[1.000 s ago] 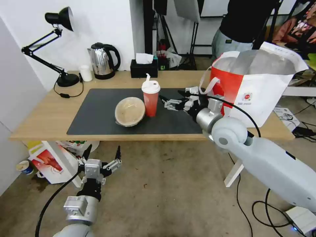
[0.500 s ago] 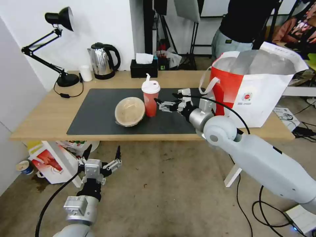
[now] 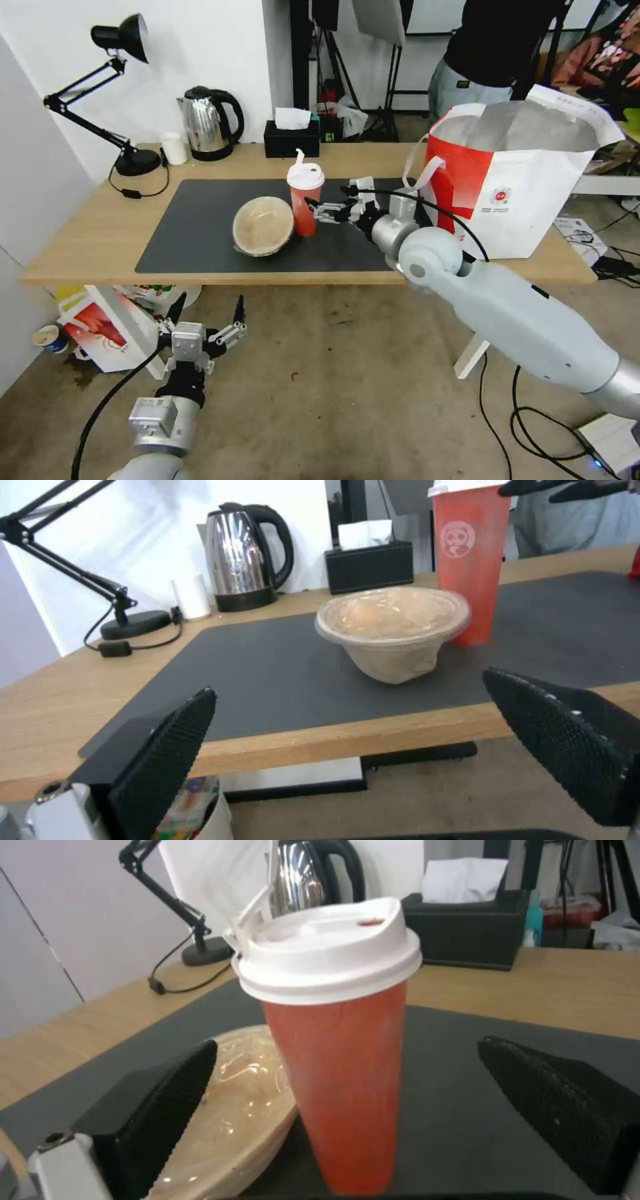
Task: Pick up the trash from the table and place it into the takeout bag.
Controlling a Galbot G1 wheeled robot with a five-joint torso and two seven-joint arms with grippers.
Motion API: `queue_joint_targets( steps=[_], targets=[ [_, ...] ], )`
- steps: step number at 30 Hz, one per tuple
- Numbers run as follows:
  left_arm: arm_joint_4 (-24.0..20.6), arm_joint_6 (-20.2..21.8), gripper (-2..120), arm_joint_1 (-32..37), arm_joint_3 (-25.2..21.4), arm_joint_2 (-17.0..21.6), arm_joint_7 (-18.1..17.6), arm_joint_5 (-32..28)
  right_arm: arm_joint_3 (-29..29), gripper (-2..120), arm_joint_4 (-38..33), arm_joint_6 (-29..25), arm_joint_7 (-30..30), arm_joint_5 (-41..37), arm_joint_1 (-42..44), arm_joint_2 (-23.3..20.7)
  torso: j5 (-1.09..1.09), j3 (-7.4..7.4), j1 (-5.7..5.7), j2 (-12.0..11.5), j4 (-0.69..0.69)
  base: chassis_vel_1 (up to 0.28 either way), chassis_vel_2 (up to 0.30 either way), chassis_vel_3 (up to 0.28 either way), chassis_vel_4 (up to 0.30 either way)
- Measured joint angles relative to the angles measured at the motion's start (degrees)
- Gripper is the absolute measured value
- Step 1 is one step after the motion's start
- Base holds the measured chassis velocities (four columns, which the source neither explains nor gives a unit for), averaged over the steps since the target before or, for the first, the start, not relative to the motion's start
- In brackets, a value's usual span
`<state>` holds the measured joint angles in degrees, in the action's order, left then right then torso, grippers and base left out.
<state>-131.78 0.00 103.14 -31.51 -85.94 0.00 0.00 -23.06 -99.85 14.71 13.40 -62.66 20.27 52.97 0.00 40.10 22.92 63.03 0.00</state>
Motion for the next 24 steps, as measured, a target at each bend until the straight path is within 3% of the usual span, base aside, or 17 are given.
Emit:
queue_joint_targets(
  steps=[24],
  targets=[
    [0.0,0.0,100,0.0,0.0,0.0,0.0,0.0,-2.7,100,7.4,-0.4,-1.7,0.8,-3.9,4.3,0.0,0.0,-0.01,0.0,0.0,0.0,0.0,0.0,0.0]
  ],
)
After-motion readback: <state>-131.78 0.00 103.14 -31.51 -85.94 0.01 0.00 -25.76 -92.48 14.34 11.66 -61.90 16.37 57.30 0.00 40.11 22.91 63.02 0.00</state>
